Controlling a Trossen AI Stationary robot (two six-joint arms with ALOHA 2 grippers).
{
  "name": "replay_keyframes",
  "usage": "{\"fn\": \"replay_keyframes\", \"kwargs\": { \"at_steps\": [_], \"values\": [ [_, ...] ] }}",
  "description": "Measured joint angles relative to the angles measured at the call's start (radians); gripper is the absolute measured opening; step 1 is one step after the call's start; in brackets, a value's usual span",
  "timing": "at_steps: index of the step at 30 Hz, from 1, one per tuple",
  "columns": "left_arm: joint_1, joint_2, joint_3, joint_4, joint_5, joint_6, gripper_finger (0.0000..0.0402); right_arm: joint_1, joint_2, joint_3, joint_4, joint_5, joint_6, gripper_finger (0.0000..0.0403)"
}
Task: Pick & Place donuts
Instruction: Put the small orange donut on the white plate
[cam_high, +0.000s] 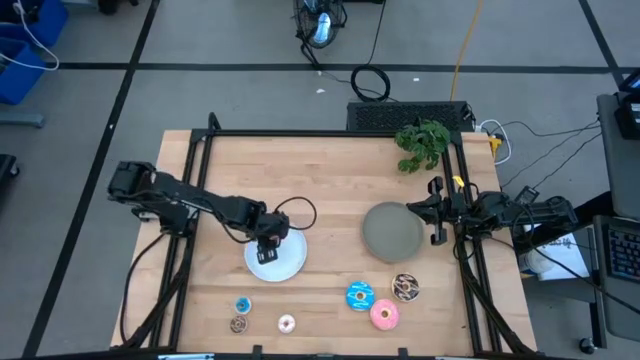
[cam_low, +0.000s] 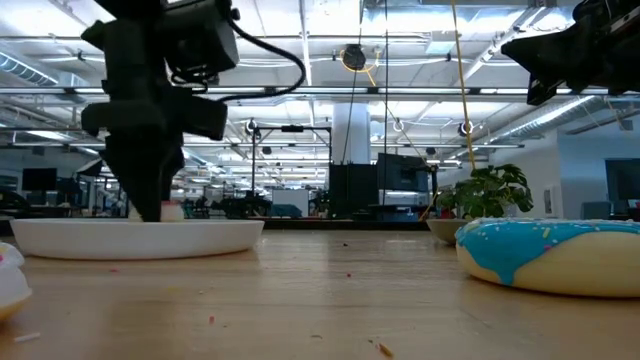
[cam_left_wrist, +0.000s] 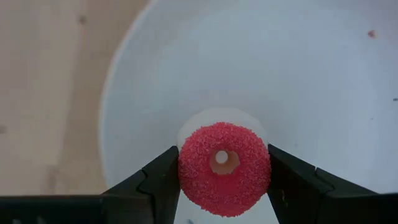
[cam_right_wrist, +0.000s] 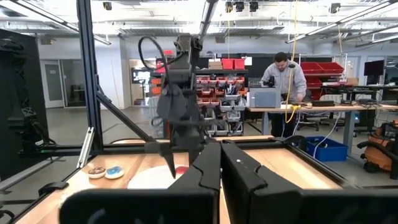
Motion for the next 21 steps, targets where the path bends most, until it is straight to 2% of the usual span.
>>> {"fn": "replay_keyframes", "kwargs": {
  "at_steps": [9,21],
  "values": [
    [-0.008,0.106,0.007,0.01,0.005,0.034,0.0209,0.0,0.0,0.0,-0.001,0.001,0.0,0.0],
    [-0.044,0.11,0.041,0.007,-0.024,0.129,0.021,0.0,0.0,0.0,-0.001,0.001,0.0,0.0]
  ]
}}
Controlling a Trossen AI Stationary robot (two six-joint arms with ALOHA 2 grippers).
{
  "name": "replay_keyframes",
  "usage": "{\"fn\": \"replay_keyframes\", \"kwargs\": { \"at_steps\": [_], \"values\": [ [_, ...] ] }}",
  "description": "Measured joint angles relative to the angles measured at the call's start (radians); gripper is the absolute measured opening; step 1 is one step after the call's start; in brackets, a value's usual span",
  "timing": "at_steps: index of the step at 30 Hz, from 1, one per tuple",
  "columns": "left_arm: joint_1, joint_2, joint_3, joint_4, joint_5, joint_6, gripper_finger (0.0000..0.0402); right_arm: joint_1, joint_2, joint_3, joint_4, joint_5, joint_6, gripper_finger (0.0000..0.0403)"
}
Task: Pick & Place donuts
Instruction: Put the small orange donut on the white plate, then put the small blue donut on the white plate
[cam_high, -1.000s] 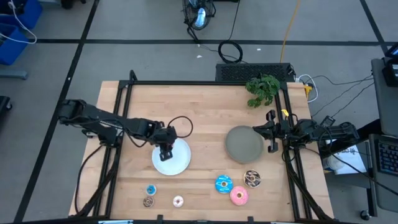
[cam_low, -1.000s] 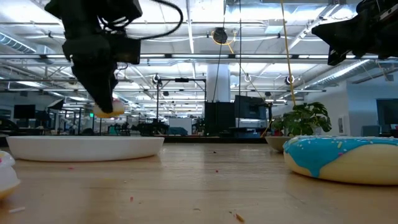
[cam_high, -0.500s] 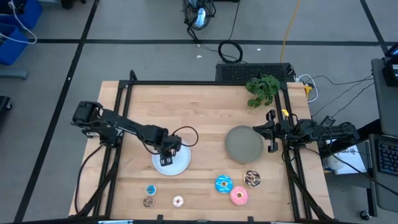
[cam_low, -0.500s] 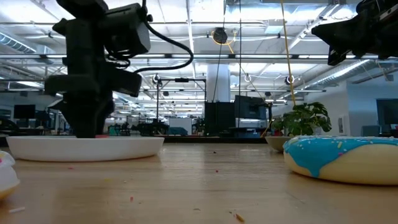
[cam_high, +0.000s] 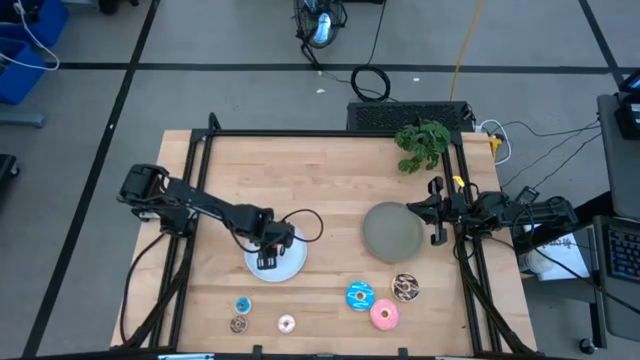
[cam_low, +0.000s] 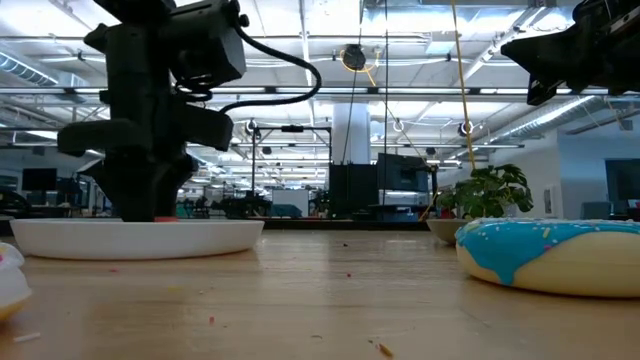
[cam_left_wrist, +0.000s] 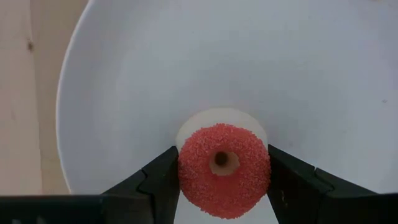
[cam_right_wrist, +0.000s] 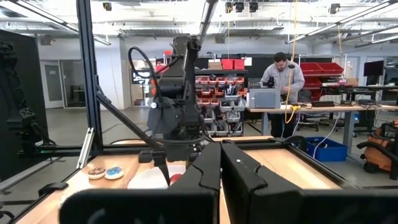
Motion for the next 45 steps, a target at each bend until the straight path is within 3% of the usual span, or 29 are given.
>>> {"fn": "replay_keyframes", "kwargs": {
  "at_steps": [6,15,19,25,28,31,34,41,45],
  "values": [
    [-0.002,0.005,0.033,-0.038,0.007,0.0,0.0228,0.0,0.0,0.0,-0.001,-0.002,0.0,0.0],
    [-0.003,0.004,0.036,-0.041,-0.019,-0.008,0.0333,0.0,0.0,0.0,-0.001,-0.002,0.0,0.0],
    [-0.003,-0.013,0.044,-0.056,-0.041,-0.008,0.0362,0.0,0.0,0.0,0.0,-0.003,0.0,0.0],
    [-0.004,-0.034,0.173,-0.246,-0.069,-0.022,0.037,0.0,0.0,0.0,-0.001,-0.003,0.0,0.0],
    [-0.011,-0.033,0.293,-0.435,-0.076,-0.073,0.0361,0.0,0.0,0.0,0.0,-0.003,0.0,0.0],
    [-0.027,-0.041,0.397,-0.567,-0.061,-0.141,0.0341,0.0,0.0,0.0,-0.001,-0.003,0.0,0.0],
    [-0.088,-0.039,0.475,-0.659,-0.044,-0.133,0.0293,0.0,0.0,0.0,-0.002,-0.004,0.0,0.0],
    [-0.213,-0.043,0.588,-0.815,-0.042,-0.228,0.0113,0.0,0.0,0.0,-0.019,-0.007,-0.009,0.0],
    [-0.275,-0.045,0.592,-0.871,-0.034,-0.25,0.0015,0.0,0.0,0.0,-0.02,-0.007,-0.011,0.0]
  ]
}}
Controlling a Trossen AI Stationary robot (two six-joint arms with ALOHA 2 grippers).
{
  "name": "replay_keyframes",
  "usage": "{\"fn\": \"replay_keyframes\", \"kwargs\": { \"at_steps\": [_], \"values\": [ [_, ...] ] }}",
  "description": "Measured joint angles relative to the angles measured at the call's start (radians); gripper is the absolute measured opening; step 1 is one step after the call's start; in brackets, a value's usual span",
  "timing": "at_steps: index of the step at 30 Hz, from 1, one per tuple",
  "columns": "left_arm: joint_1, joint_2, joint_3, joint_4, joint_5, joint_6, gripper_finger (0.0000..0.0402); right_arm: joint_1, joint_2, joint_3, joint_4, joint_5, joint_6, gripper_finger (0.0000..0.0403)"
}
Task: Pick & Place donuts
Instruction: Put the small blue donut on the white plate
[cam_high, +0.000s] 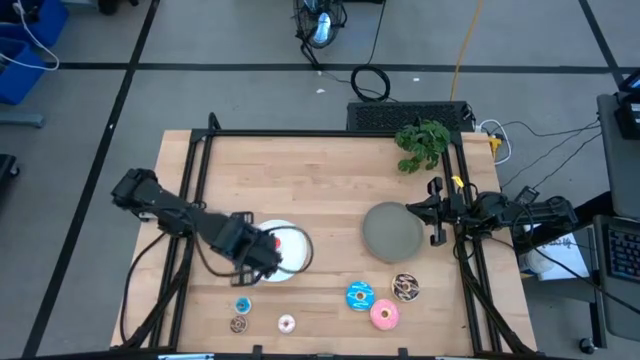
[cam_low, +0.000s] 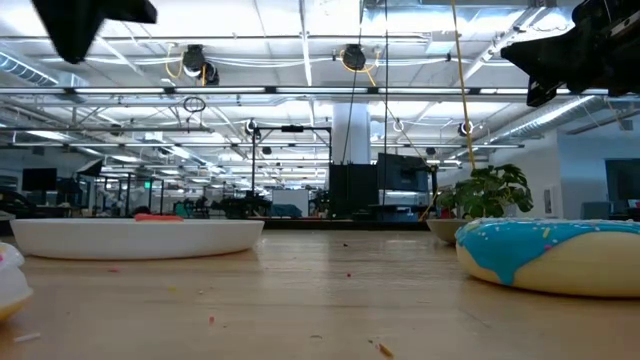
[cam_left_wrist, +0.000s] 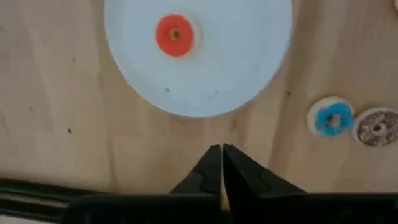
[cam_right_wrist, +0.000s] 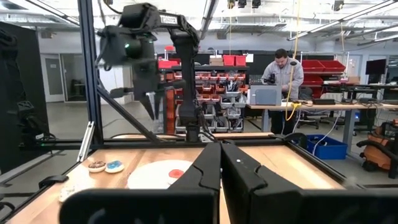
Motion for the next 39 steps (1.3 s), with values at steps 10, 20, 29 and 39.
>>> {"fn": "replay_keyframes", "kwargs": {
  "at_steps": [10,20,29,39],
  "values": [
    [-0.104,0.0,0.0,0.019,0.028,-0.1,0.0005,0.0,0.0,0.0,0.0,0.003,-0.026,0.0],
    [-0.243,0.0,0.0,0.09,-0.038,-0.446,0.0004,0.0,0.0,0.0,-0.006,0.002,-0.017,0.0],
    [-0.347,0.0,-0.01,0.17,-0.04,-0.648,0.0006,0.0,0.0,0.0,-0.01,0.0,-0.015,0.0],
    [-0.36,0.0,-0.164,0.436,-0.005,-0.798,0.0015,0.0,0.0,0.0,-0.01,0.0,-0.015,0.0]
  ]
}}
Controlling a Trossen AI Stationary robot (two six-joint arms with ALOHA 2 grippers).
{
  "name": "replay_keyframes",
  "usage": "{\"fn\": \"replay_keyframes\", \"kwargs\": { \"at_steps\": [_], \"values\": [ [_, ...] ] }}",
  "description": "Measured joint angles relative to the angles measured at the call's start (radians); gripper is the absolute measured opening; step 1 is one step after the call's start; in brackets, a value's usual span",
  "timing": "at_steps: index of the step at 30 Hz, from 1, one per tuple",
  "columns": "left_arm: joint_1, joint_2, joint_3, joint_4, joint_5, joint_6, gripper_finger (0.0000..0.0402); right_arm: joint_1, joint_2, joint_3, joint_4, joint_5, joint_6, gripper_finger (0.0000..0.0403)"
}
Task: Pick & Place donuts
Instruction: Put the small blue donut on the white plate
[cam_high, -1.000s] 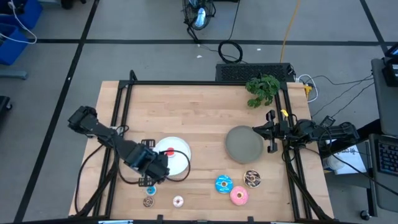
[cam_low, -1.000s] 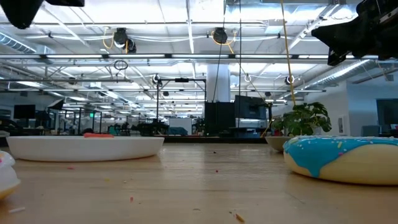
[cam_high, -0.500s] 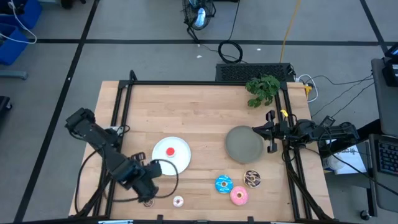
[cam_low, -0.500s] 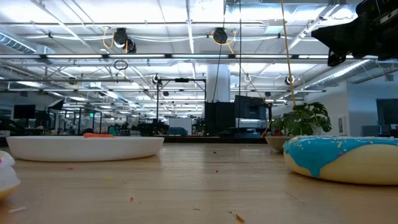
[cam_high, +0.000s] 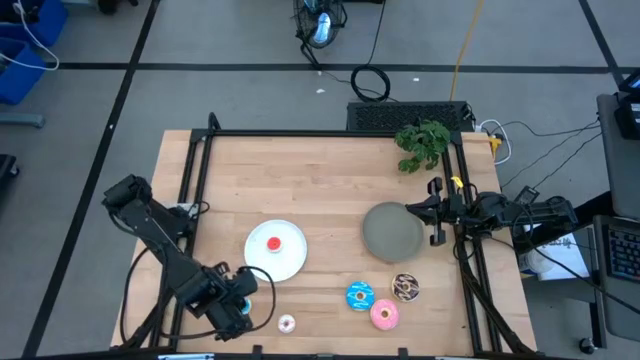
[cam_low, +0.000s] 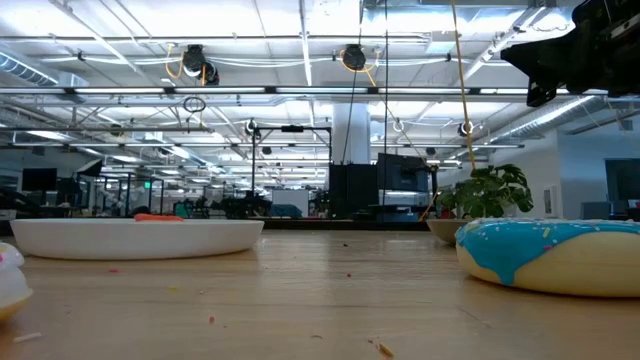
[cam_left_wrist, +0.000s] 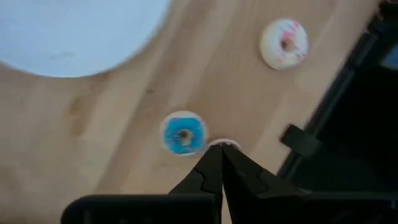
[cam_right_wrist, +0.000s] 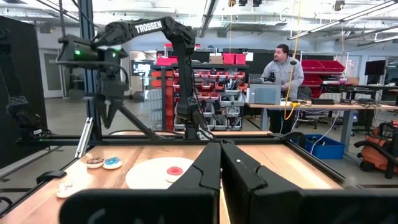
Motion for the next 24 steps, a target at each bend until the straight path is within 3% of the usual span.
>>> {"fn": "replay_keyframes", "kwargs": {
  "at_steps": [4,9,12,16,24],
  "values": [
    [0.001,0.0,-0.079,0.12,0.045,0.053,0.0026,0.0,0.0,0.0,0.0,0.0,0.0,0.0],
    [0.001,0.0,-0.15,0.193,0.035,0.001,0.0028,0.0,0.0,0.0,0.0,0.0,-0.001,0.0],
    [0.001,0.0,-0.18,0.23,0.039,-0.021,0.0049,0.0,0.0,0.0,0.0,0.0,-0.001,0.0],
    [0.001,0.0,-0.197,0.247,0.052,-0.086,0.0115,0.0,0.0,0.0,0.0,0.0,-0.001,0.0],
    [0.003,0.0,-0.209,0.24,0.02,-0.08,0.0297,0.0,0.0,0.0,0.0,0.0,0.0,0.0]
  ]
}}
